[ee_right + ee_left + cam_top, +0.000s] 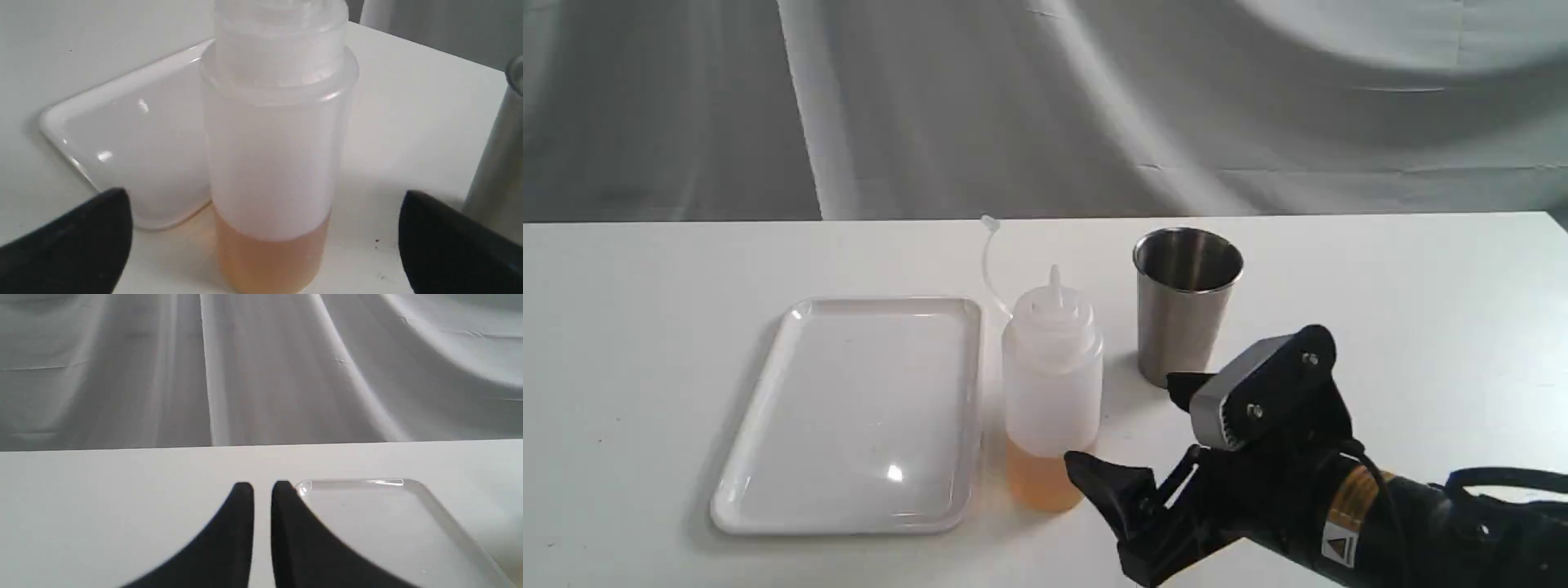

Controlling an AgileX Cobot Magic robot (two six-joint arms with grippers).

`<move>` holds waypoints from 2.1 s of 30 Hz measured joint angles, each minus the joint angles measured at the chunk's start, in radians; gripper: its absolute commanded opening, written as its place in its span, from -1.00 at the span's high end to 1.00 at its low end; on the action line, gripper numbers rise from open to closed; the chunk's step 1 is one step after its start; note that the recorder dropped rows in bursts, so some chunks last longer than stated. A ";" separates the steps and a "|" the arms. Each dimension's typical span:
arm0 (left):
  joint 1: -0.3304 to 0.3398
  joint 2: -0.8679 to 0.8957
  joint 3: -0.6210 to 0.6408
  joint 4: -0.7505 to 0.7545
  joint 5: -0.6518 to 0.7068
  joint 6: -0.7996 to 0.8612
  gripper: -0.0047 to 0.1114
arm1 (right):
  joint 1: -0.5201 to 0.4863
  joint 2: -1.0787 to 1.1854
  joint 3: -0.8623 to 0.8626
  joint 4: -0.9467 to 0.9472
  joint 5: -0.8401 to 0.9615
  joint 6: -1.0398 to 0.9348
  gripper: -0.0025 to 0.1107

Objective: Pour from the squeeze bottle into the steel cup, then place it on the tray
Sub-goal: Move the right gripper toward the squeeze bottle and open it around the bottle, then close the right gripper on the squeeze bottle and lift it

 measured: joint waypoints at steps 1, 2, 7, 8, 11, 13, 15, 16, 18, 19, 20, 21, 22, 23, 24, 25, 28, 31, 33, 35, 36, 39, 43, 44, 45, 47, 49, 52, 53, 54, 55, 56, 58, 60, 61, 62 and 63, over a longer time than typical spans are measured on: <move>0.000 0.000 0.000 0.000 0.000 0.000 0.78 | 0.000 0.000 -0.012 0.000 0.009 0.000 -0.58; 0.000 0.000 0.000 0.000 0.000 0.000 0.78 | 0.000 0.000 -0.024 0.000 0.019 0.000 -0.58; 0.000 0.000 0.000 0.000 0.000 0.000 0.78 | 0.000 0.000 -0.059 0.000 0.060 0.000 -0.58; 0.000 0.000 0.000 0.000 0.000 0.000 0.78 | 0.000 0.000 -0.060 0.000 0.067 0.000 -0.58; 0.000 0.000 0.000 0.000 0.000 0.000 0.78 | 0.000 0.022 -0.062 0.000 0.069 0.000 -0.58; 0.000 0.000 0.000 0.000 0.000 0.000 0.78 | 0.000 0.053 -0.062 0.000 0.056 0.000 -0.58; 0.000 0.000 0.000 0.000 0.000 0.000 0.78 | 0.000 0.094 -0.062 0.000 0.022 0.000 -0.58; 0.000 0.000 0.000 0.000 0.000 0.000 0.78 | 0.000 0.106 -0.062 0.000 0.008 0.000 -0.58; 0.000 0.000 0.000 0.000 0.000 0.000 0.78 | 0.000 0.144 -0.064 0.000 -0.037 0.000 -0.58; 0.000 0.000 0.000 0.000 0.000 0.000 0.78 | 0.000 0.155 -0.071 0.000 -0.043 0.000 -0.58; 0.000 0.000 0.000 0.000 0.000 0.000 0.78 | 0.000 0.170 -0.082 0.000 -0.043 0.000 -0.58; 0.000 0.000 0.000 0.000 0.000 0.000 0.78 | 0.000 0.179 -0.095 0.000 -0.043 0.000 -0.58; 0.000 0.000 0.000 0.000 0.000 0.000 0.78 | 0.000 0.189 -0.107 0.000 -0.043 0.000 -0.58; 0.000 0.000 0.000 0.000 0.000 0.000 0.78 | 0.000 0.198 -0.126 0.000 -0.043 0.000 -0.57; 0.000 0.000 0.000 0.000 0.000 0.000 0.78 | 0.000 0.204 -0.138 0.000 -0.043 0.000 -0.57; 0.000 0.000 0.000 0.000 0.000 0.000 0.78 | 0.000 0.212 -0.153 0.000 -0.036 0.000 -0.57; 0.000 0.000 0.000 0.000 0.000 0.000 0.78 | 0.000 0.230 -0.189 0.000 -0.027 0.003 -0.57; 0.000 0.000 0.000 0.000 0.000 0.000 0.78 | 0.000 0.247 -0.218 -0.008 -0.017 0.007 -0.57; 0.000 0.000 0.000 0.000 0.000 0.000 0.78 | 0.000 0.256 -0.237 -0.013 -0.007 0.015 -0.56; 0.000 0.000 0.000 0.000 0.000 0.000 0.78 | 0.000 0.269 -0.255 -0.027 0.008 0.029 -0.56; 0.000 0.000 0.000 0.000 0.000 0.000 0.78 | 0.000 0.275 -0.262 -0.034 0.013 0.036 -0.56; 0.000 0.000 0.000 0.000 0.000 0.000 0.78 | 0.010 0.296 -0.289 -0.041 0.023 0.050 -0.56; 0.000 0.000 0.000 0.000 0.000 0.000 0.78 | 0.031 0.323 -0.323 -0.045 0.031 0.051 -0.56; 0.000 0.000 0.000 0.000 0.000 0.000 0.78 | 0.036 0.328 -0.328 -0.045 0.036 0.051 -0.56; 0.000 0.000 0.000 0.000 0.000 0.000 0.78 | 0.040 0.329 -0.337 -0.045 0.041 0.053 -0.55; 0.000 0.000 0.000 0.000 0.000 0.000 0.78 | 0.041 0.334 -0.346 -0.043 0.055 0.052 -0.55; 0.000 0.000 0.000 0.000 0.000 0.000 0.78 | 0.044 0.334 -0.355 -0.041 0.067 0.056 -0.53; 0.000 0.000 0.000 0.000 0.000 0.000 0.78 | 0.044 0.334 -0.360 -0.041 0.081 0.056 -0.51; 0.000 0.000 0.000 0.000 0.000 0.000 0.78 | 0.044 0.334 -0.360 -0.041 0.081 0.056 -0.51; 0.000 0.000 0.000 0.000 0.000 0.000 0.78 | 0.044 0.334 -0.360 -0.041 0.083 0.059 -0.51; 0.000 0.000 0.000 0.000 0.000 0.000 0.78 | 0.044 0.334 -0.360 -0.041 0.084 0.060 -0.51; 0.000 0.000 0.000 0.000 0.000 0.000 0.78 | 0.044 0.334 -0.360 -0.041 0.084 0.060 -0.49; 0.000 0.000 0.000 0.000 0.000 0.000 0.78 | 0.046 0.334 -0.360 -0.034 0.084 0.063 -0.43; 0.000 0.000 0.000 0.000 0.000 0.000 0.78 | 0.046 0.334 -0.361 -0.028 0.084 0.063 -0.33; 0.000 0.000 0.000 0.000 0.000 0.000 0.78 | 0.046 0.336 -0.364 -0.026 0.084 0.063 -0.29; 0.000 0.000 0.000 0.000 0.000 0.000 0.78 | 0.046 0.340 -0.365 -0.023 0.084 0.063 -0.25; 0.000 0.000 0.000 0.000 0.000 0.000 0.78 | 0.046 0.345 -0.370 -0.019 0.084 0.063 -0.22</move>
